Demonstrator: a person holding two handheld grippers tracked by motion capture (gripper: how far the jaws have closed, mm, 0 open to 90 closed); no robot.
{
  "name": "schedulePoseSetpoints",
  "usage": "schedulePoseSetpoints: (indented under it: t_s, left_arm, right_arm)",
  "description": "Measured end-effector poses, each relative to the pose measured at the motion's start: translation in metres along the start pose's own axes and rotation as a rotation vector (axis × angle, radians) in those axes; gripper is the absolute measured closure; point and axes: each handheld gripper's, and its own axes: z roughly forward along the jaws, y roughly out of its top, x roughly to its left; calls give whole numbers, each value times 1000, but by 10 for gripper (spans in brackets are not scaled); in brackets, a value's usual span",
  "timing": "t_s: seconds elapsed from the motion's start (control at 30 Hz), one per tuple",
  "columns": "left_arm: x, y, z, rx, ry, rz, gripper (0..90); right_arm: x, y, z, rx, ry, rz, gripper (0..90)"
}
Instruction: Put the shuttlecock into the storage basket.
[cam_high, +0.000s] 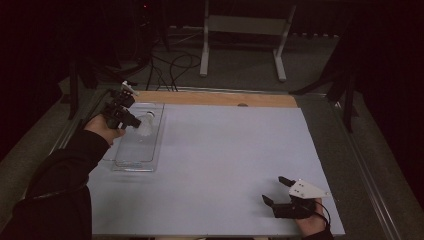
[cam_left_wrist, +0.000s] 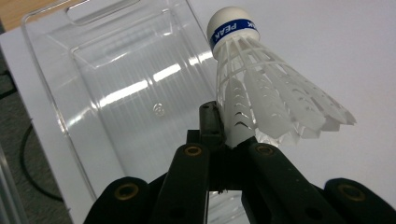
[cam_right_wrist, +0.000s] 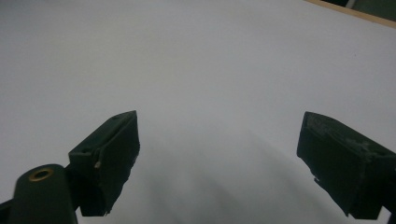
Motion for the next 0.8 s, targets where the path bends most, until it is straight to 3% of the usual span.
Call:
schedulePoseSetpoints:
  t_s: [0.2, 0.37, 0.8]
  left_arm:
    - [9, -3, 13, 4, -4, -16, 900]
    - [12, -6, 23, 8, -16, 2, 900]
    - [22, -13, 50, 30, -29, -11, 900]
  right_arm:
    - [0, 0, 0, 1, 1, 0, 128]
    - [0, 0, 1, 2, 4, -1, 128]
    - [1, 0, 0, 4, 5, -5, 128]
